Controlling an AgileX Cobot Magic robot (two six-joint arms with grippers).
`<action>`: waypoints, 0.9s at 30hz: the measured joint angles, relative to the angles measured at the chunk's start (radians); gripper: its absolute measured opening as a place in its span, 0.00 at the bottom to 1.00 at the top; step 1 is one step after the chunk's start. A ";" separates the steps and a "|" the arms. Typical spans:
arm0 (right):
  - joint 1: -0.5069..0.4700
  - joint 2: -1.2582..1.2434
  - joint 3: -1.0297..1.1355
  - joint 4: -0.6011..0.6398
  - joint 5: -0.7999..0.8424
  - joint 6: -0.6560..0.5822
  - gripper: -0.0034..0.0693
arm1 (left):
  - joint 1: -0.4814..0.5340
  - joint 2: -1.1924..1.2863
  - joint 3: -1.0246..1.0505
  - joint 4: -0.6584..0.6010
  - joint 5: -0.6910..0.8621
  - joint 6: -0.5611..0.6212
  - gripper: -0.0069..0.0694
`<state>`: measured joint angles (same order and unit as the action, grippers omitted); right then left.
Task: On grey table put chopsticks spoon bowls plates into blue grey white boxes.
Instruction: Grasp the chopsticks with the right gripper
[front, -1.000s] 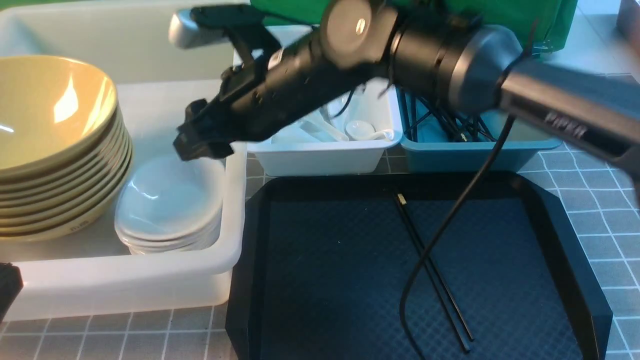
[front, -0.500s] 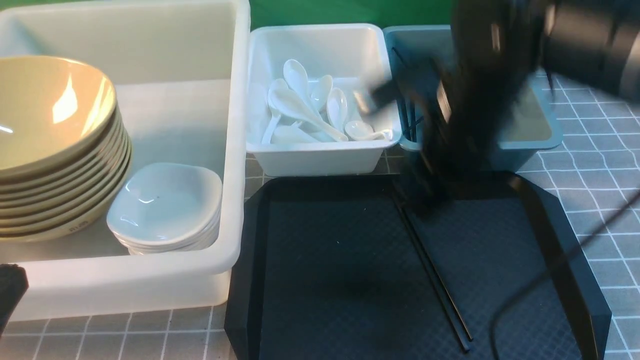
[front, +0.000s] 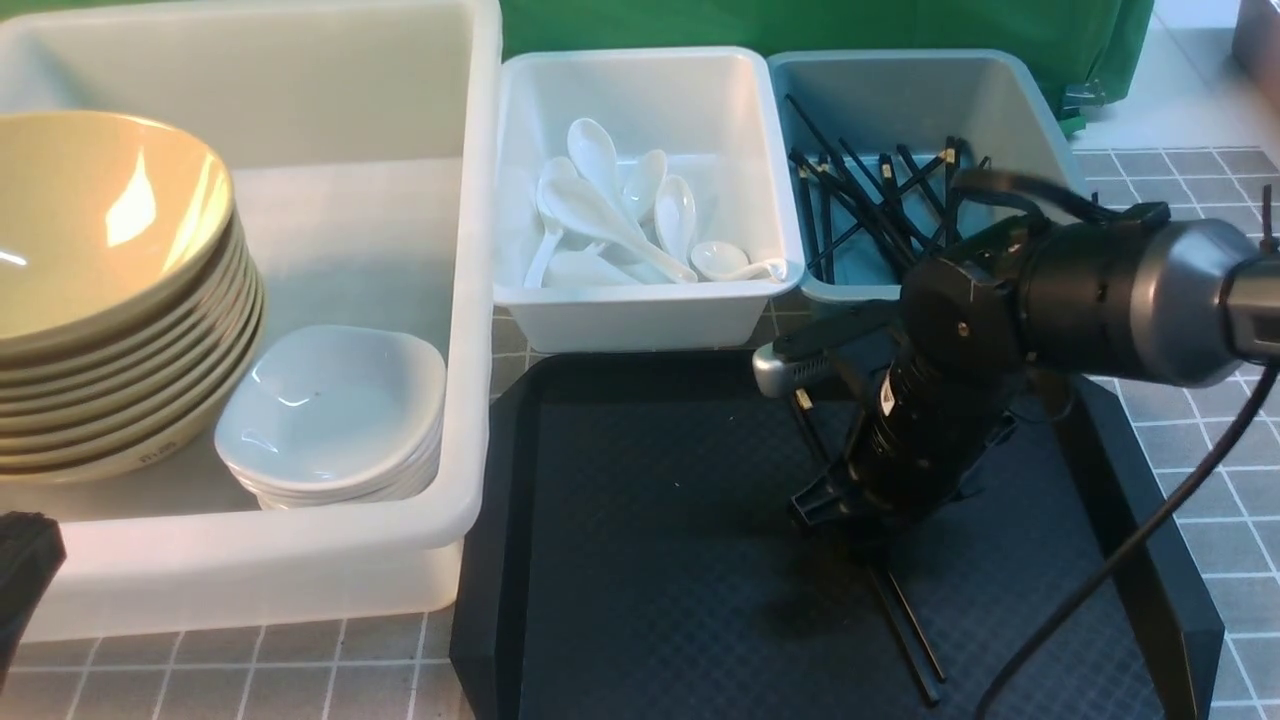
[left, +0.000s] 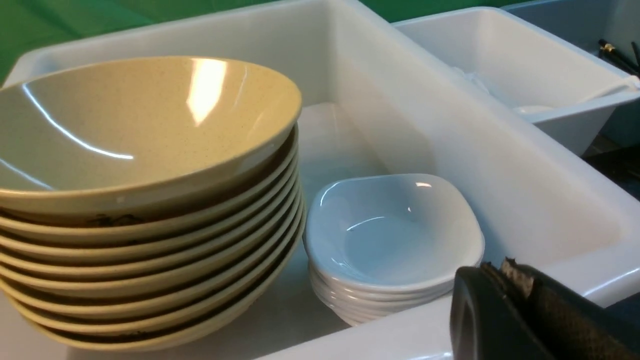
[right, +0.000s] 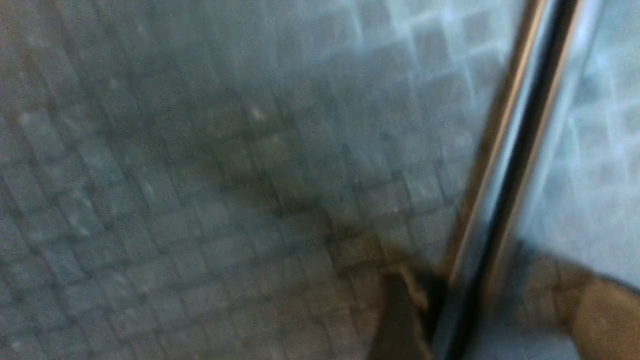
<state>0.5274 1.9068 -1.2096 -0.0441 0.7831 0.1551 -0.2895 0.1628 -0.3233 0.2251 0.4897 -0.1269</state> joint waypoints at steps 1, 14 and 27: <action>0.005 0.002 -0.001 -0.004 -0.002 -0.011 0.57 | 0.000 0.000 0.001 0.009 -0.004 0.000 0.08; 0.102 -0.100 0.005 -0.040 0.059 -0.113 0.10 | 0.000 0.000 0.001 0.026 -0.012 0.000 0.08; 0.038 -0.348 0.006 -0.026 0.103 -0.155 0.10 | 0.000 0.000 0.021 0.041 -0.051 0.000 0.08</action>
<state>0.5655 1.5589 -1.2033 -0.0697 0.8863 0.0000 -0.2895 0.1628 -0.3022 0.2660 0.4390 -0.1269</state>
